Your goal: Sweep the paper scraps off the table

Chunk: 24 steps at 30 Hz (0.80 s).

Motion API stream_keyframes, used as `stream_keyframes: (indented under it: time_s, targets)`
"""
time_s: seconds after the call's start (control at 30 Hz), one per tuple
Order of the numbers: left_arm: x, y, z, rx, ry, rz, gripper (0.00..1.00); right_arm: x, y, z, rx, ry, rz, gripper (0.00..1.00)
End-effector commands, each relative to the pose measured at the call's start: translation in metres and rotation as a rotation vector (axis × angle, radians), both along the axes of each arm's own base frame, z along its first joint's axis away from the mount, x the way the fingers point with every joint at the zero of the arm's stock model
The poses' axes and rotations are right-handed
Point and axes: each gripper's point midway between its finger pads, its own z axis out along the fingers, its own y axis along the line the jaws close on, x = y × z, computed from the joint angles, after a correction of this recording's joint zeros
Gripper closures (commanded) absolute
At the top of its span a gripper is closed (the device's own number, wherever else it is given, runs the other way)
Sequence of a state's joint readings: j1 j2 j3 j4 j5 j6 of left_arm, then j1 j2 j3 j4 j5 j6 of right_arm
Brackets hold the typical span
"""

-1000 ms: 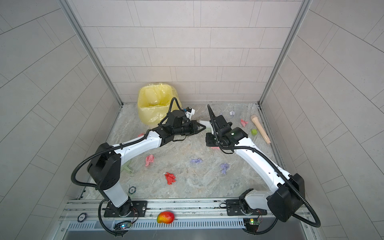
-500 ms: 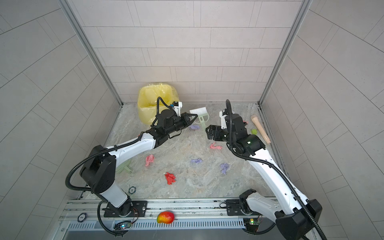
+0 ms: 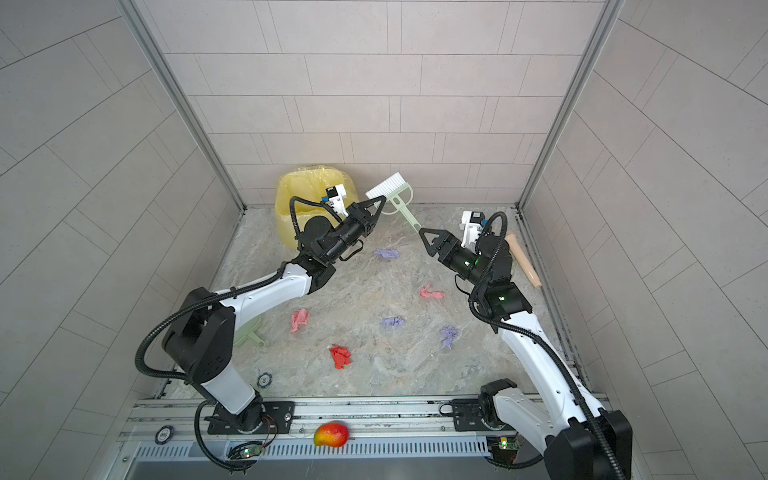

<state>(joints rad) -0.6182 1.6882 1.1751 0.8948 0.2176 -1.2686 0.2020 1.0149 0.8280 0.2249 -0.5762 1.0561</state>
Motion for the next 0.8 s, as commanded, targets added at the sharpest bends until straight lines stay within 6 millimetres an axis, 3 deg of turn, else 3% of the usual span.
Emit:
stream_keyframes:
  time_s: [0.0, 0.2, 0.77]
  targets:
    - [-0.0066, -0.0003, 0.0256, -0.107, -0.049, -0.012, 1.0, -0.0037, 0.0088, 0.0378, 0.131, -0.101, 0.07, 0.22]
    - [-0.0074, -0.0048, 0.0265, -0.135, -0.049, -0.028, 1.0, 0.0031, 0.0124, 0.0397, 0.168, -0.102, 0.089, 0.29]
    - [-0.0124, -0.0042, 0.0216, -0.146, -0.041, -0.03, 1.0, 0.0054, 0.0113, 0.0422, 0.179, -0.107, 0.079, 0.62]
